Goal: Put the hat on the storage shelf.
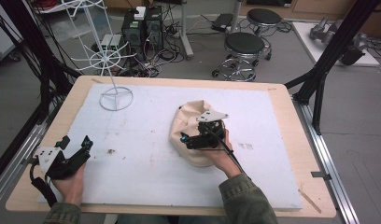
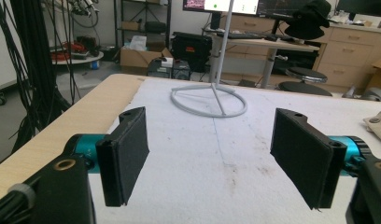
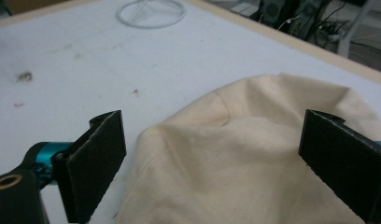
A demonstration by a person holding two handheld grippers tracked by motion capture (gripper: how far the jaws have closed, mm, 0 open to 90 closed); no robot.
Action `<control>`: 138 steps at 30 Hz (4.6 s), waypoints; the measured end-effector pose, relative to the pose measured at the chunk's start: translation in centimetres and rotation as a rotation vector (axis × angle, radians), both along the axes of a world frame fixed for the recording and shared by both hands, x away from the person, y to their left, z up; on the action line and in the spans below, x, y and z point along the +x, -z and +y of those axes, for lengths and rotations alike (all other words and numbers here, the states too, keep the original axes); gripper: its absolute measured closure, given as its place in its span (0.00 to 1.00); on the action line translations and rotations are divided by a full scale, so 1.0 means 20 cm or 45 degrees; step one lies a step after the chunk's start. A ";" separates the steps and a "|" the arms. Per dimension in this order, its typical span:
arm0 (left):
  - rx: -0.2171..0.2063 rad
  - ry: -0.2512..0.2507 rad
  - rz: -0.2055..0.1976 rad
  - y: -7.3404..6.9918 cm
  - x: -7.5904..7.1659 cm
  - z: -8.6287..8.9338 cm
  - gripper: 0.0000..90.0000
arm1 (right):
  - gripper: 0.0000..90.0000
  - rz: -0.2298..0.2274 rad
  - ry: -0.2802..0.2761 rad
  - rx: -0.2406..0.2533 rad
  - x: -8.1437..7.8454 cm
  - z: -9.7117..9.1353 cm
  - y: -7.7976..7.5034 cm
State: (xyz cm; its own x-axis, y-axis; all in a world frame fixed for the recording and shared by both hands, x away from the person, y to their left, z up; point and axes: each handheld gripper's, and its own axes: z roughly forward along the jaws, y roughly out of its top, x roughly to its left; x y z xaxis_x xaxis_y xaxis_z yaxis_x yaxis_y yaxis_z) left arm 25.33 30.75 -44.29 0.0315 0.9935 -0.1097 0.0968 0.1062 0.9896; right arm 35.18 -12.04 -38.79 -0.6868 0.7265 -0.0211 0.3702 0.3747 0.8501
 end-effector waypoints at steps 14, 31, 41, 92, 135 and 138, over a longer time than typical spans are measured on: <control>-0.004 0.006 0.002 0.00 0.00 0.00 0.31 | 0.07 0.320 -0.132 -0.219 0.05 0.13 0.18; -0.005 0.009 0.007 0.00 0.00 0.00 0.31 | 0.32 0.363 -0.181 -0.307 0.07 0.14 0.20; 0.002 0.026 0.010 0.00 0.01 -0.02 0.31 | 0.32 0.367 -0.185 -0.402 0.07 0.19 0.22; -0.057 0.052 0.025 0.02 0.00 0.00 0.31 | 0.82 -0.153 -0.164 -0.056 -0.17 0.03 0.03; -0.090 0.078 0.032 0.02 0.01 0.00 0.31 | 0.81 -0.551 -0.295 0.170 -0.11 0.23 -0.60; -0.089 0.079 0.033 0.02 0.01 0.00 0.31 | 0.81 -0.567 -0.321 0.234 -0.09 0.26 -0.69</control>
State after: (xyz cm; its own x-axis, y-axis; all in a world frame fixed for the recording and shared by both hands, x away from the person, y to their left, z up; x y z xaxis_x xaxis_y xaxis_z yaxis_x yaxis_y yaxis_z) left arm 25.45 30.77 -44.75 0.0894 0.9795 -0.1806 0.1306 0.1683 0.9771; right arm 33.30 -6.78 -25.08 -0.7939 0.5596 -0.2381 -0.1230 0.2356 0.9640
